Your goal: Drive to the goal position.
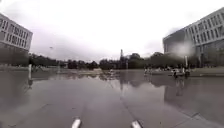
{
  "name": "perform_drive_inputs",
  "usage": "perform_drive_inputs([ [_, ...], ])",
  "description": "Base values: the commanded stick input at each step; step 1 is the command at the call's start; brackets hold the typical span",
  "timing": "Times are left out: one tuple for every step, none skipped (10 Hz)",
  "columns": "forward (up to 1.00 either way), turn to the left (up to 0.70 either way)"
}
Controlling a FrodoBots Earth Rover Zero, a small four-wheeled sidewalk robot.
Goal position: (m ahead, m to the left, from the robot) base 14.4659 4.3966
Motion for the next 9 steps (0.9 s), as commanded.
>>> perform_drive_inputs([
  [0.70,0.00],
  [0.70,0.00],
  [0.70,0.00],
  [0.70,0.00],
  [0.70,0.00],
  [0.70,0.00],
  [0.70,0.00],
  [0.70,0.00],
  [0.70,0.00],
])
